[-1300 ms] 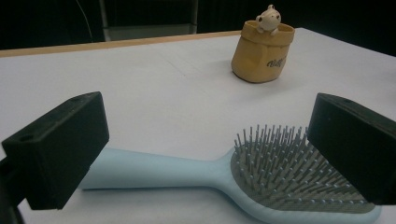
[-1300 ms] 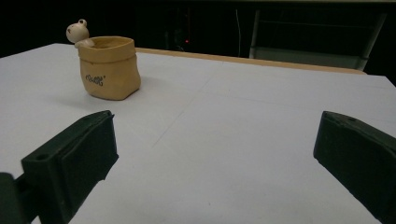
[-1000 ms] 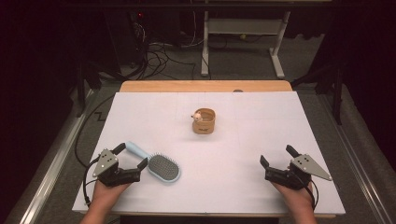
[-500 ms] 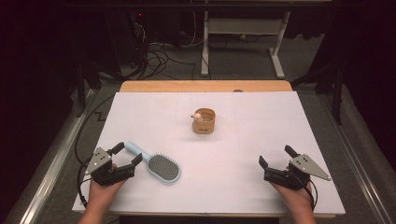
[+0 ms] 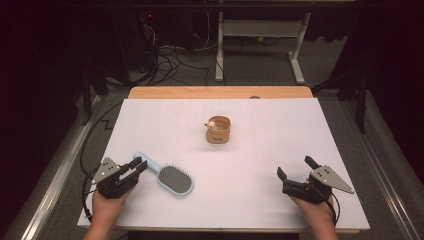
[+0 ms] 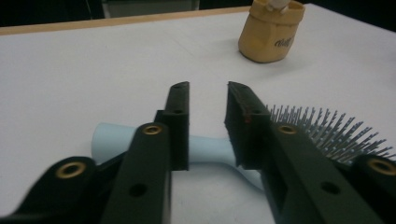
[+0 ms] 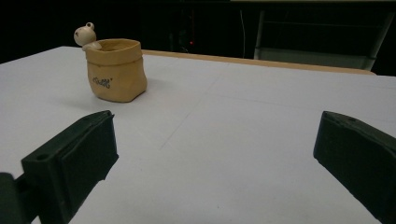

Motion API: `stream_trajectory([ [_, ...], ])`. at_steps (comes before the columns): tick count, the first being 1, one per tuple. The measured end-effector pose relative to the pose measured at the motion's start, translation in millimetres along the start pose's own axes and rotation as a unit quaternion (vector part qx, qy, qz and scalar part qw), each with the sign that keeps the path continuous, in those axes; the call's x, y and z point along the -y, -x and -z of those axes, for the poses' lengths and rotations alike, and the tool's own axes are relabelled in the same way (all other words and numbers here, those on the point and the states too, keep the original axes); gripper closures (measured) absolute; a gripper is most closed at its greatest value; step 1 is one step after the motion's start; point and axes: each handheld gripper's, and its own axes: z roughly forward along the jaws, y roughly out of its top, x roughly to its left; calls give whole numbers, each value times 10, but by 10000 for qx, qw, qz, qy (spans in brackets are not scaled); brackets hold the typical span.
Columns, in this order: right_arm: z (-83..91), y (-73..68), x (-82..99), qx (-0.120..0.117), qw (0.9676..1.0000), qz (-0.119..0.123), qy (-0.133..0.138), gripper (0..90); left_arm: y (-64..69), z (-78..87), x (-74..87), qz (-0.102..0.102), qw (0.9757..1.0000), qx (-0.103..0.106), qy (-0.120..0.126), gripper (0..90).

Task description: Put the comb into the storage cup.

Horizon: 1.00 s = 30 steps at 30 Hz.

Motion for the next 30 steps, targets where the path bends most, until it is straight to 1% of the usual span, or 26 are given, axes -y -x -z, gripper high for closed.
stream_trajectory([
  [1,-4,1,4,-7,10000,-2,-7,3,20,-18,2,-104,9999,11,-116,808],
  [4,-7,2,5,-4,10000,-21,-8,3,29,-47,1,-49,9994,-22,-331,900],
  [6,-7,3,6,-9,10000,-26,-6,3,37,-60,2,-69,9990,-77,-434,900],
  [7,-7,4,7,-13,10000,-34,-5,3,37,-60,2,-69,9990,-77,-434,900],
  [10,-9,2,11,-29,10000,-62,-14,3,34,-69,-21,-32,9988,-222,-428,900],
  [11,-9,2,11,-29,10000,-62,-14,3,34,-69,-21,-32,9988,-222,-428,900],
  [12,-12,-2,11,-41,10000,-47,-24,3,15,-77,-30,2,9987,-295,-425,900],
  [13,-15,-4,11,-43,10000,-44,-24,3,-54,-119,-52,34,9977,-458,-492,900],
  [14,-15,-4,11,-43,10000,-44,-24,3,-54,-119,-52,34,9977,-458,-492,900],
  [15,-21,-7,12,-57,10000,-34,-24,3,-119,-181,-82,101,9966,-541,-606,900],
  [17,-27,-12,12,-74,10000,-18,-35,3,-143,-252,-120,89,9955,-601,-733,900],
  [18,-27,-12,12,-74,10000,-18,-35,3,-143,-252,-120,89,9955,-601,-733,900],
  [19,-28,-16,11,-88,10000,-30,-33,3,-151,-338,-161,65,9940,-687,-844,900],
  [21,-26,-16,8,-91,9999,-37,-20,3,-183,-417,-200,65,9922,-803,-954,900],
  [22,-26,-16,8,-91,9999,-37,-20,3,-183,-417,-200,65,9922,-803,-954,900],
  [23,-22,-15,8,-86,9999,-49,-17,3,-237,-478,-229,136,9916,-832,-978,900],
  [24,-22,-15,8,-86,9999,-49,-17,3,-237,-478,-229,136,9916,-832,-978,900],
  [27,-23,-7,11,-99,9999,-61,-14,3,-282,-555,-274,76,9899,-892,-1103,900],
  [29,-24,-5,11,-101,9999,-69,-13,3,-287,-558,-284,92,9903,-876,-1075,900],
  [30,-24,-2,12,-104,9999,-77,-13,3,-278,-549,-303,59,9907,-858,-1053,900],
])
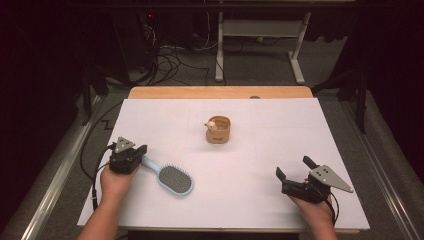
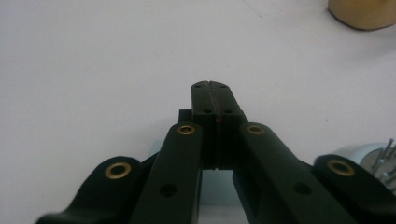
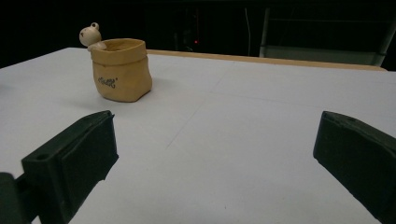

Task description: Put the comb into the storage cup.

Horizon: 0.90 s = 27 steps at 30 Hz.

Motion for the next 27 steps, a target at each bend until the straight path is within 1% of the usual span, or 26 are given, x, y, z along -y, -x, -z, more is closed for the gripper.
stream_trajectory([
  [3,-2,0,0,-6,10000,-8,-5,3,16,-7,-24,-14,10000,41,12,900],
  [5,-5,-1,1,-15,10000,-7,-10,3,60,10,-34,-99,9999,109,42,900],
  [6,-5,-1,1,-15,10000,-7,-10,3,60,10,-34,-99,9999,109,42,900],
  [7,2,-3,-2,-13,10000,-13,-2,3,148,66,-23,-236,9994,218,109,900],
  [8,8,-2,-3,-12,10000,-22,7,3,148,66,-23,-236,9994,218,109,900],
  [9,13,2,-4,-12,10000,-27,17,3,272,170,57,-436,9985,261,192,900],
  [10,18,7,-5,-1,10000,-33,21,3,319,249,133,-345,9981,355,358,900],
  [11,18,7,-5,-1,10000,-33,21,3,319,249,133,-345,9981,355,358,900],
  [12,32,15,-8,9,10000,-57,37,3,399,403,268,-277,9972,548,416,900],
  [14,49,20,-12,11,10000,-56,60,3,496,558,369,-327,9964,669,412,900],
  [15,49,20,-12,11,10000,-56,60,3,496,558,369,-327,9964,669,412,900],
  [16,64,23,-20,24,9999,-77,88,3,599,657,516,-471,9953,796,277,900],
  [17,64,23,-20,24,9999,-77,88,3,599,657,516,-471,9953,796,277,900],
  [18,75,27,-26,25,9999,-92,121,3,676,710,602,-576,9940,918,128,900],
  [20,77,31,-27,23,9999,-112,129,3,750,729,618,-640,9927,1018,96,900],
  [21,75,31,-28,17,9999,-122,116,3,792,714,616,-685,9922,1039,51,900],
  [23,73,28,-31,12,9999,-125,119,3,878,639,605,-744,9916,1052,-128,900],
  [27,86,24,-33,28,9998,-131,135,3,1042,471,554,-939,9880,1159,-392,900],
])
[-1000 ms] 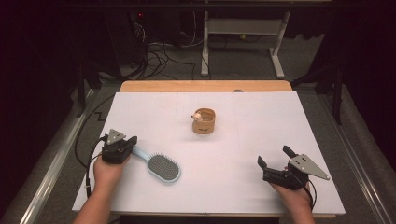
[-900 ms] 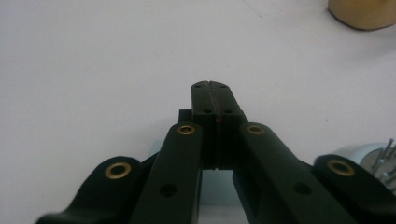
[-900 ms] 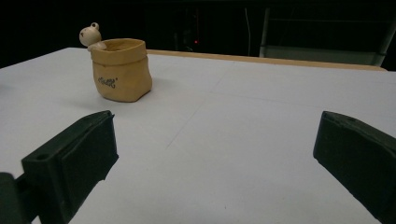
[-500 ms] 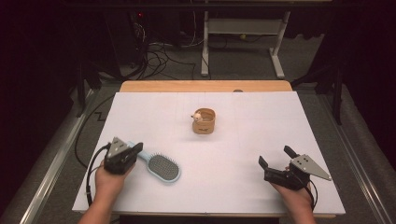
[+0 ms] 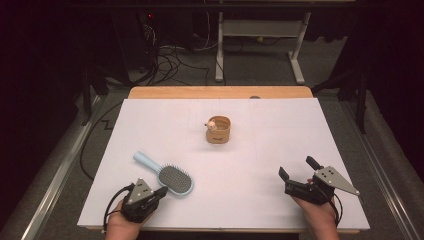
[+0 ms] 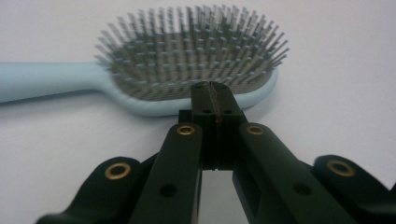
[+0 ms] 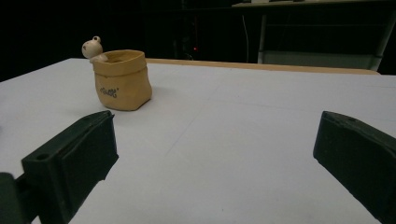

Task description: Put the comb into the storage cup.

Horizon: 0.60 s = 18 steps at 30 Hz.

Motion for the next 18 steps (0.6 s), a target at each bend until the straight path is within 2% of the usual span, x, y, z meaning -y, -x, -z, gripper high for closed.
stream_trajectory([
  [4,7,23,6,25,10000,-68,8,3,43,-91,-89,-73,10000,3,-1,900],
  [9,6,34,11,14,10000,-71,0,3,34,-175,-149,-114,9999,-1,-21,900],
  [18,5,43,13,9,10000,-73,4,3,-20,-397,-359,-47,9999,-68,68,900],
])
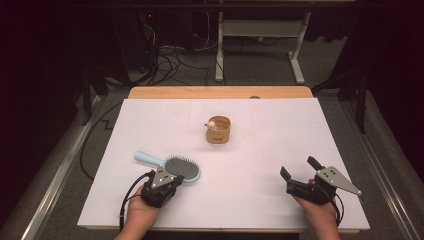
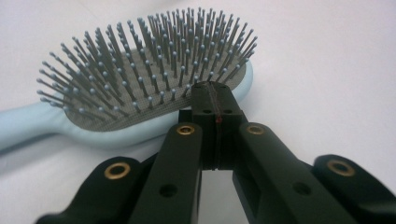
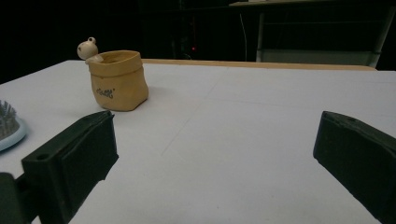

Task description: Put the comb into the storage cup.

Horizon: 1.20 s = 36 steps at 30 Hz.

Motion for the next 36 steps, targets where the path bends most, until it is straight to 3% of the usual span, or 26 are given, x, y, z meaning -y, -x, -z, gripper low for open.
stream_trajectory([
  [7,-5,8,7,6,10000,-24,-14,3,-66,-196,-175,65,9997,-243,50,900],
  [8,-4,11,8,-1,10000,-26,-12,3,-95,-248,-215,102,9993,-370,39,900],
  [12,-2,15,8,-2,10000,-40,-5,3,-148,-295,-249,243,9989,-401,93,900],
  [13,0,20,8,4,10000,-53,-7,3,-139,-234,-263,238,9990,-336,193,900],
  [16,6,27,9,8,10000,-57,1,3,-148,-94,-289,137,9983,-405,395,900],
  [17,11,34,9,25,10000,-69,10,3,-281,67,-317,125,9957,-664,628,900],
  [18,11,34,9,25,10000,-69,10,3,-281,67,-317,125,9957,-664,628,900],
  [19,14,37,8,27,10000,-77,15,3,-406,118,-324,216,9944,-811,646,900],
  [20,15,39,6,12,10000,-81,14,3,-547,147,-323,343,9928,-973,602,900],
  [21,16,38,5,13,10000,-79,12,3,-808,165,-298,390,9893,-1348,387,900],
  [22,16,38,5,13,10000,-79,12,3,-808,165,-298,390,9893,-1348,387,900],
  [23,19,34,4,14,10000,-85,30,3,-1023,154,-252,605,9864,-1518,177,900],
  [24,19,34,4,14,10000,-85,30,3,-1023,154,-252,605,9864,-1518,177,900],
  [26,15,36,8,18,10000,-93,14,3,-1222,124,-184,857,9832,-1605,-124,900],
  [27,15,36,8,18,10000,-93,14,3,-1222,124,-184,857,9832,-1605,-124,900],
  [29,3,37,16,7,9999,-100,-21,3,-1310,71,-144,909,9827,-1555,-426,900],
  [31,1,36,18,10,9999,-100,-22,3,-1324,56,-138,914,9830,-1516,-492,900],
  [32,-2,33,20,8,9999,-99,-30,3,-1340,31,-133,903,9832,-1452,-645,900],
  [36,-1,31,21,5,9999,-101,-34,3,-1359,26,-121,946,9843,-1337,-663,900],
])
